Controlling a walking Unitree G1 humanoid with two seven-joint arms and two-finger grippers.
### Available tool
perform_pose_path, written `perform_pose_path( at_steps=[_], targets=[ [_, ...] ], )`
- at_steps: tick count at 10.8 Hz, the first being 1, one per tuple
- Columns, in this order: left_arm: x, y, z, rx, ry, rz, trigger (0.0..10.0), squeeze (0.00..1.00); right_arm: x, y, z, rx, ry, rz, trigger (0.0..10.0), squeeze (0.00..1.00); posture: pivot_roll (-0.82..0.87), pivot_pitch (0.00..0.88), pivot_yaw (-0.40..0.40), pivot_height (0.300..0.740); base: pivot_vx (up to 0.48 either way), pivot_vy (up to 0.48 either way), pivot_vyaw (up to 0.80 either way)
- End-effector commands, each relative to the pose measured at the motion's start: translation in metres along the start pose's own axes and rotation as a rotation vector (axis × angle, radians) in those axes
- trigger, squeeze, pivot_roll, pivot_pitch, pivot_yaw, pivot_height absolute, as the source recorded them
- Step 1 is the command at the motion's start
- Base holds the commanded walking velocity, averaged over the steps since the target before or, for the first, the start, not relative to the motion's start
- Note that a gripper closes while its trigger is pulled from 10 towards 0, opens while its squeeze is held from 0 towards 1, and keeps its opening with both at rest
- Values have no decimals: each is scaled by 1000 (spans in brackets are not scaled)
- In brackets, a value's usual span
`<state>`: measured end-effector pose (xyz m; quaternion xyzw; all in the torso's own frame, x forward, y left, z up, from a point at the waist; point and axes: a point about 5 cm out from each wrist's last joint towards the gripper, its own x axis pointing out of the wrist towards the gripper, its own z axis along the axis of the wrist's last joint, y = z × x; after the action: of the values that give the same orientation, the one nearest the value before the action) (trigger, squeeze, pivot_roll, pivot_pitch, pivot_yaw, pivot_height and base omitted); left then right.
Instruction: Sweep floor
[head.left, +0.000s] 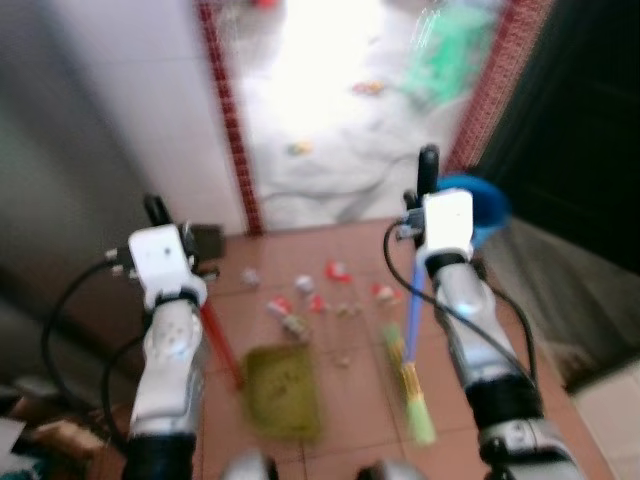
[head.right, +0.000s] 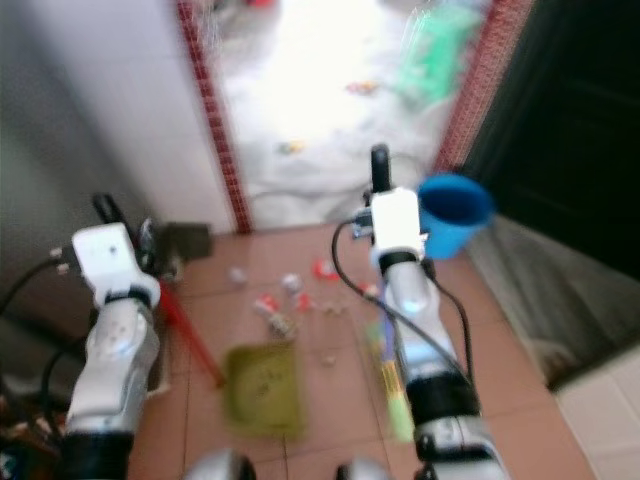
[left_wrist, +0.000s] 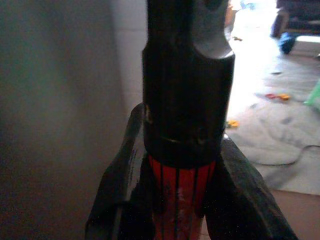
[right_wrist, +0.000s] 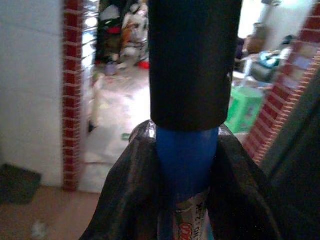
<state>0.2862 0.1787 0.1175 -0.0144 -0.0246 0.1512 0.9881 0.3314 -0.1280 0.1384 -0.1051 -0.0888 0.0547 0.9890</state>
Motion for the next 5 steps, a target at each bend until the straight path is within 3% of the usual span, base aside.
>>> perform_pose_path(
  at_steps=[1,4,5],
  targets=[
    [3,2,12,53,-62,18,10000,0,4,0,12,8,-54,3,10000,0,-20,96,35,740,0,0,0],
    [0,-3,5,49,-45,11,10000,0,5,1,12,6,-56,5,10000,0,-21,101,35,740,0,0,0],
    [0,-8,3,12,-8,-5,10000,0,5,1,13,-13,-67,8,10000,0,-24,103,36,740,0,-240,0]
  ],
)
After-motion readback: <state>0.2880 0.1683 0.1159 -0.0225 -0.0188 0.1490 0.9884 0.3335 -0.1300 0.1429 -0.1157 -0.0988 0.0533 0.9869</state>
